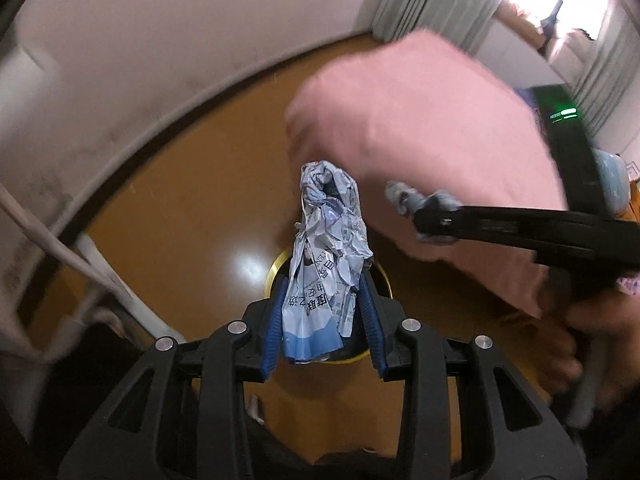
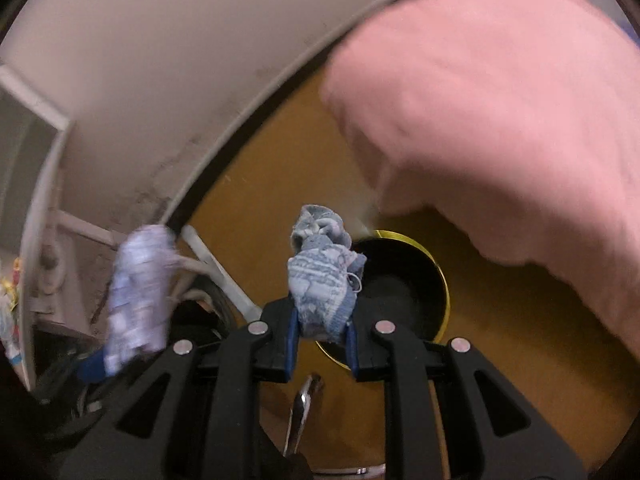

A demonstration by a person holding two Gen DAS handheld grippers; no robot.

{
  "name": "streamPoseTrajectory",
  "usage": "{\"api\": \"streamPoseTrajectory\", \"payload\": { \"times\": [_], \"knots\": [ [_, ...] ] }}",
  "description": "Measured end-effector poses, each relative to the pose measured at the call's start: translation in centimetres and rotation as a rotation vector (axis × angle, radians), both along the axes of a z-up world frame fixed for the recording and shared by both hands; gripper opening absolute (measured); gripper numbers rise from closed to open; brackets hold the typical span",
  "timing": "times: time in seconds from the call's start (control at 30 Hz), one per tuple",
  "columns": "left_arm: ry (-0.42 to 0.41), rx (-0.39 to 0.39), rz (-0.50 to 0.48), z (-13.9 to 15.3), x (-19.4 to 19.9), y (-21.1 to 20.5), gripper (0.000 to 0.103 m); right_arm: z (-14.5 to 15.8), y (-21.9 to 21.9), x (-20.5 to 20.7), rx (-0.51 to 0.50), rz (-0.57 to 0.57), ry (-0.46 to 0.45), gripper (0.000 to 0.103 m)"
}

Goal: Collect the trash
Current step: 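Carry both wrappers to the black bin and open both tools over it, then return both tools to the desk and grasp the white bottle cap with right tool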

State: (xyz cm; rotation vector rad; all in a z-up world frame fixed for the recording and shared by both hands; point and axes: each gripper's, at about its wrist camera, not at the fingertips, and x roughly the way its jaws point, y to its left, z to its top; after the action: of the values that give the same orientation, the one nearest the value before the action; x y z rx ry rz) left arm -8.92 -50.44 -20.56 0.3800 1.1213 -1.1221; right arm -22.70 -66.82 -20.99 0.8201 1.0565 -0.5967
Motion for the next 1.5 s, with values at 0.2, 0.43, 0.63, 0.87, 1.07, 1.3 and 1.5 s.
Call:
{"api": "streamPoseTrajectory", "payload": {
  "times": [0.2, 0.43, 0.63, 0.87, 1.07, 1.3, 1.5],
  "knots": [
    [0.058, 0.071, -0.009, -5.2, -1.0, -2.3, 0.035, -3.4, -0.5, -0.3, 0.089, -0.019, 0.045, 0.019],
    [0.06, 0.072, -0.046, -6.0, -2.7, -4.0, 0.037, -3.6, -1.9, -0.9, 0.097, -0.037, 0.027, 0.019],
    [0.03, 0.059, -0.056, -5.8, -2.8, -4.6, 0.058, -3.5, -2.1, -1.0, 0.099, -0.06, 0.018, 0.022],
    [0.008, 0.029, -0.034, -3.7, -2.1, -3.0, 0.072, -2.5, -2.0, 0.1, 0.06, -0.051, 0.021, 0.062],
    [-0.066, -0.036, -0.021, 2.0, -1.5, -0.5, 0.085, 2.6, -1.4, 1.3, -0.089, -0.046, -0.006, 0.068],
    [-0.237, -0.168, 0.023, 14.8, -1.0, 7.3, 0.094, 13.3, 5.3, 5.1, -0.325, 0.083, -0.171, 0.077],
    [-0.421, -0.151, 0.207, 21.9, 3.5, 20.0, 0.096, 18.5, 16.0, 10.7, -0.363, 0.343, -0.342, 0.079]
  ]
}}
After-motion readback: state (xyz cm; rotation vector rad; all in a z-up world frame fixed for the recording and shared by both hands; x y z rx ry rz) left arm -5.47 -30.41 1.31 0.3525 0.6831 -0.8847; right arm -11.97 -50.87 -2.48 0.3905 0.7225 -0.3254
